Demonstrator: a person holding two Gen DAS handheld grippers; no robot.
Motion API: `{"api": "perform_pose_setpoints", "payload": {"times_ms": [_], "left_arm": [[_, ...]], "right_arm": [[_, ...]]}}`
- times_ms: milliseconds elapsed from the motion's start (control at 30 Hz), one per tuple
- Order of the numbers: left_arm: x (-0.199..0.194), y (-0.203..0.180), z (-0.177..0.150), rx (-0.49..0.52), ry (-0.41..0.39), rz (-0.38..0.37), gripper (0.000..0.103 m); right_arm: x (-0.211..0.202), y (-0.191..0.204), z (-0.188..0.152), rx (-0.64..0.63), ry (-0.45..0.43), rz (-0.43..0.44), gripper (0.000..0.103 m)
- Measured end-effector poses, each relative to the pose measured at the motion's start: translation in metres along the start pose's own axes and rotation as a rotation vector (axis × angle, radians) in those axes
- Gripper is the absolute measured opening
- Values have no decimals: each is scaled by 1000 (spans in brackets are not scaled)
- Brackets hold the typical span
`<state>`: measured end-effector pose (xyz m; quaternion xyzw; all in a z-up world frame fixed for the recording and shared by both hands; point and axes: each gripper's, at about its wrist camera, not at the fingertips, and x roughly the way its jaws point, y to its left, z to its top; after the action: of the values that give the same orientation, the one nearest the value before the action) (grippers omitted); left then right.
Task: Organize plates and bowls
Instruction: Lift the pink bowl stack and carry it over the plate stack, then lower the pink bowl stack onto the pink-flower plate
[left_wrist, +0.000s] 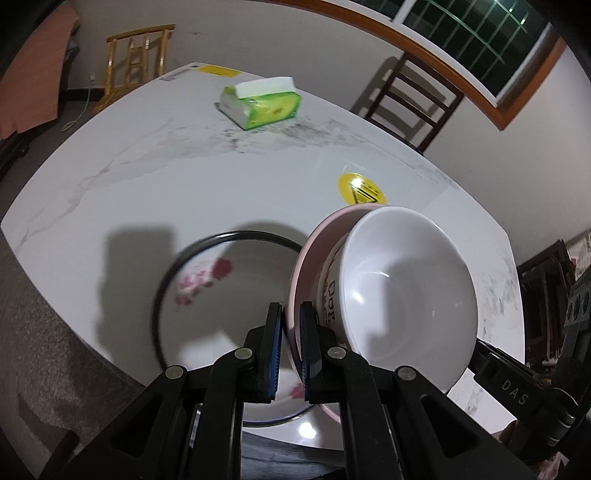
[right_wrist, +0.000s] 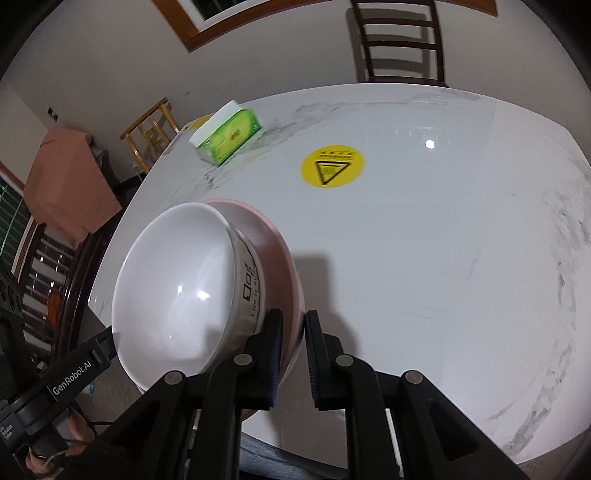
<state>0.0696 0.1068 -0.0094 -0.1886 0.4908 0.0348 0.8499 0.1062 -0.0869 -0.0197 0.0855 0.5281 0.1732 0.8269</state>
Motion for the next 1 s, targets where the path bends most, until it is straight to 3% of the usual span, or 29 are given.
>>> {"api": "perform_pose_setpoints", "payload": {"times_ms": [467,1000], "left_arm": [[-3,56,-1,-82,10,47,5],[11,76,-2,-100,40,31,5]], "right_arm": [[35,47,-1,-60,73,21,13],[52,56,-3,-62,100,-7,13]]}}
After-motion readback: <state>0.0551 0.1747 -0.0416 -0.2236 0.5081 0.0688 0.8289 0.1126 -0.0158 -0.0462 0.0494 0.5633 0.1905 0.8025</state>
